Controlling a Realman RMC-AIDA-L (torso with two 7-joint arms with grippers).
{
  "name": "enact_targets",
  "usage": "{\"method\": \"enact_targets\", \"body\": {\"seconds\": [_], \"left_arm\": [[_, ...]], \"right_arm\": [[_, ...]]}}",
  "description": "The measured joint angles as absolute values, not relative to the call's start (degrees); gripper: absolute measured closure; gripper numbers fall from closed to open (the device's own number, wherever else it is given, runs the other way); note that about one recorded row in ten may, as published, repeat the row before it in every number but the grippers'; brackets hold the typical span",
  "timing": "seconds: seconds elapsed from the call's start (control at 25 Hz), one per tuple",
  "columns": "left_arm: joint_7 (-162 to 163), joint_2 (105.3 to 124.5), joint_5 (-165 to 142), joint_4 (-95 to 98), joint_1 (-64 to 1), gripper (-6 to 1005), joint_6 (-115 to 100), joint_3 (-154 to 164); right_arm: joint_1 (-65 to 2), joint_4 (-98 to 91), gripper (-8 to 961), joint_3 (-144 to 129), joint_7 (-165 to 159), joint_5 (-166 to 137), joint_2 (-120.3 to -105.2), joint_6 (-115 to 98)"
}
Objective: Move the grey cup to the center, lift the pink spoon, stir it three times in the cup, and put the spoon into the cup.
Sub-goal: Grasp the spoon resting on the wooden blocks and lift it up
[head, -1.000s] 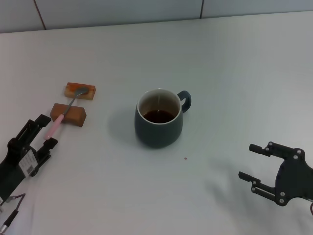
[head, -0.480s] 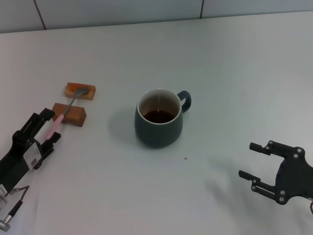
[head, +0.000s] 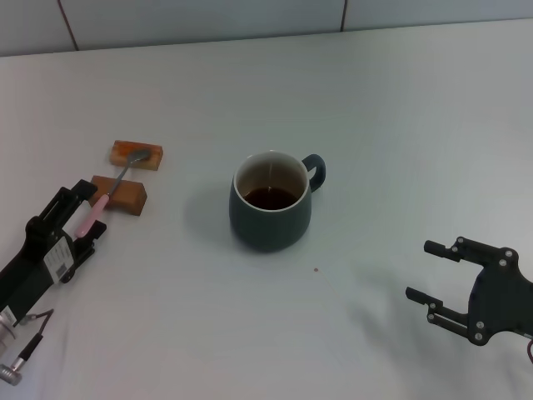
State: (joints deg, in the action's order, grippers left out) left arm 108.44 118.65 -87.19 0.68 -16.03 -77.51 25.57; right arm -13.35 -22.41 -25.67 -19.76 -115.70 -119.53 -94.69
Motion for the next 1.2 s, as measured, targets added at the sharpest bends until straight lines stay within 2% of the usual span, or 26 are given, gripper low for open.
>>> {"method": "enact_targets", "body": {"seconds": [0.36, 0.6, 1.2], "left_arm": [[108.6, 118.66, -87.2, 0.6, -16.6, 174, -76.4, 25.6], [108.6, 118.65, -87.2, 0.3, -16.6, 265, -76.0, 25.6], [108.6, 118.65, -87.1, -0.7, -17.4, 418, -74.4, 25.1]], "right_arm": [[-13.4, -22.3, 331, -25.7, -19.8, -115.7, -119.53, -94.7], [-13.4, -22.3, 330, -25.7, -19.9, -115.7, -119.53, -94.7], [-13.4, -22.5, 331, -25.7, -20.4, -115.8, -119.53, -94.8]]}}
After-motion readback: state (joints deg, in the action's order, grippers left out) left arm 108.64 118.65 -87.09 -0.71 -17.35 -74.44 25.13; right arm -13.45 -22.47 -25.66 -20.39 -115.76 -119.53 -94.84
